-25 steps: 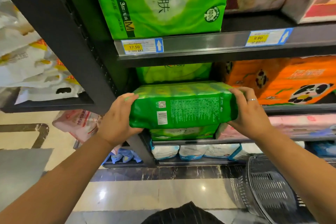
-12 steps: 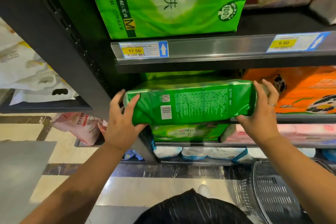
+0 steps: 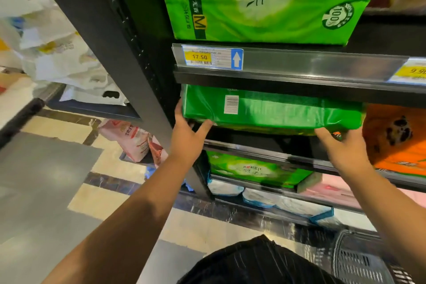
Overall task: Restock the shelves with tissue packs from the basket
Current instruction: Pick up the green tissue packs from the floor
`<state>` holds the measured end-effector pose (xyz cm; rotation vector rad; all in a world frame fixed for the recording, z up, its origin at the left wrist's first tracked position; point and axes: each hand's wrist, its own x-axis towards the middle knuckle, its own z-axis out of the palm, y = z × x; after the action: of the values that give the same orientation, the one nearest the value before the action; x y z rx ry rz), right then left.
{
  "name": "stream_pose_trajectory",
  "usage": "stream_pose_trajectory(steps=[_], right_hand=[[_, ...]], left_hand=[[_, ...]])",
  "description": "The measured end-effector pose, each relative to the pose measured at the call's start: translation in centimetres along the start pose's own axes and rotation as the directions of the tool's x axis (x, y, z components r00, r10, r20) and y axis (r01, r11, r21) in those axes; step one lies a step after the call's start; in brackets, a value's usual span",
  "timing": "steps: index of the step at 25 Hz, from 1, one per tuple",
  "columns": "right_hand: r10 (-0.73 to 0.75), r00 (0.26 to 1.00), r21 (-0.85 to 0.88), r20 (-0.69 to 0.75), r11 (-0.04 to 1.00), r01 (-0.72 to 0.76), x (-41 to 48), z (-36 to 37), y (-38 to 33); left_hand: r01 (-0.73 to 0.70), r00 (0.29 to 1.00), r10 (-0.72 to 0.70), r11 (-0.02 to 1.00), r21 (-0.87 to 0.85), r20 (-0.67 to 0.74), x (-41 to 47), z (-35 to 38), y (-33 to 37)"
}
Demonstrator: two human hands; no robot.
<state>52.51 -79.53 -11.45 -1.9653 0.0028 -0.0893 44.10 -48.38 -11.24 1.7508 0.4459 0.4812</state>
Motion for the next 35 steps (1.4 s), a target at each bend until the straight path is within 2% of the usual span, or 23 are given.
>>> stream_pose_trajectory(steps=[2,4,8,11,15,18,21,28,32,35], right_hand=[[0.003,1.0,0.034,0.01,0.999,-0.003,0.5,0.3,-0.3],[0.025,0.999,0.056,-0.039,0.998,-0.023,1.3,0.5,-0.6],[0.147,0.985,0.131,-0.086,0.982,-0.135,2.4,1.5,-1.8],[0.122,0.992,-0.046,-0.034,0.991,-0.124,2.7,1.7,-0.9],[0.128,0.991,-0.069,0.047,0.99,-0.125,2.1,2.0,0.5],[0.169,0.982,-0.035,0.085,0.985,-0.167,1.3,2.9,2.1],[0.192,0.981,-0.046,0.02,0.981,-0.191,1.9,4.0,2.8],[0.282,0.959,-0.111,-0.025,0.953,-0.283,4.6,6.2,3.0],[0.298,0.953,-0.27,-0.053,0.915,-0.301,4.5,5.9,2.3],[0.28,0.96,-0.393,-0.001,0.883,-0.258,2.0,5.3,2.1]], left_hand=[[-0.017,1.0,0.017,1.0,-0.007,0.002,0.7,0.3,0.1],[-0.046,0.998,0.046,0.999,-0.007,-0.049,1.5,0.7,0.5],[-0.075,0.988,0.076,0.997,0.015,-0.136,2.8,1.6,1.1],[-0.097,0.99,0.11,0.986,0.136,-0.092,3.5,2.4,0.1],[-0.044,0.993,0.067,0.973,0.228,-0.094,2.8,3.5,-1.4],[0.108,0.991,-0.086,0.967,0.232,-0.104,1.4,4.6,-1.9],[0.161,0.982,-0.134,0.961,0.223,-0.134,2.0,5.3,-1.8],[0.228,0.973,-0.215,0.843,0.487,-0.083,3.7,5.4,-0.9],[0.174,0.984,-0.121,0.766,0.618,-0.128,2.5,4.9,-0.8],[0.005,0.995,0.062,0.743,0.67,-0.076,0.0,3.9,-1.6]])
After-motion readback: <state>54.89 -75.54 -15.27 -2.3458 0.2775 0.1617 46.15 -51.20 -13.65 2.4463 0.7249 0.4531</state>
